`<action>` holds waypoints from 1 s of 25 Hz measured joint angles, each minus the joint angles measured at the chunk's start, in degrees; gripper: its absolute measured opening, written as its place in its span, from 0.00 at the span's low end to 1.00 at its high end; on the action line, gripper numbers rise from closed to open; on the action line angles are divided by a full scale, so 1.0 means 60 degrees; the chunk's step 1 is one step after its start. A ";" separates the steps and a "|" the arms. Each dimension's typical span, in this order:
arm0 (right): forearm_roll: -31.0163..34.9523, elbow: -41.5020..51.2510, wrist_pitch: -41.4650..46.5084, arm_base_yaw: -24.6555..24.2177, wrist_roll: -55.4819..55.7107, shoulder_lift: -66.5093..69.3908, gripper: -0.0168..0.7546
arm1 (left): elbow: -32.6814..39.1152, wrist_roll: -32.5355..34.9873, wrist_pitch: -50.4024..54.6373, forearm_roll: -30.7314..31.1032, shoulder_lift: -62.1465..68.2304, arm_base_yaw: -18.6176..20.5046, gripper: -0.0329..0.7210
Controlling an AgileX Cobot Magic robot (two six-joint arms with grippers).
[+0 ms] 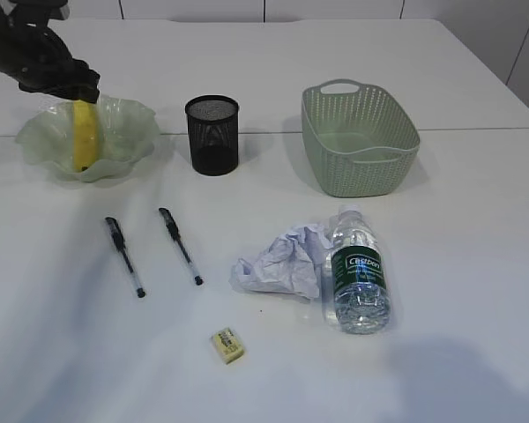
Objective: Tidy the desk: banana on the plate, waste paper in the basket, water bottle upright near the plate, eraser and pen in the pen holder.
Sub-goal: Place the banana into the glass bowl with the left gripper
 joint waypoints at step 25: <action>0.0285 -0.0094 0.0187 0.0000 0.0254 0.0000 0.60 | -0.0059 -0.1053 0.5905 -0.1956 -0.1487 0.0006 0.54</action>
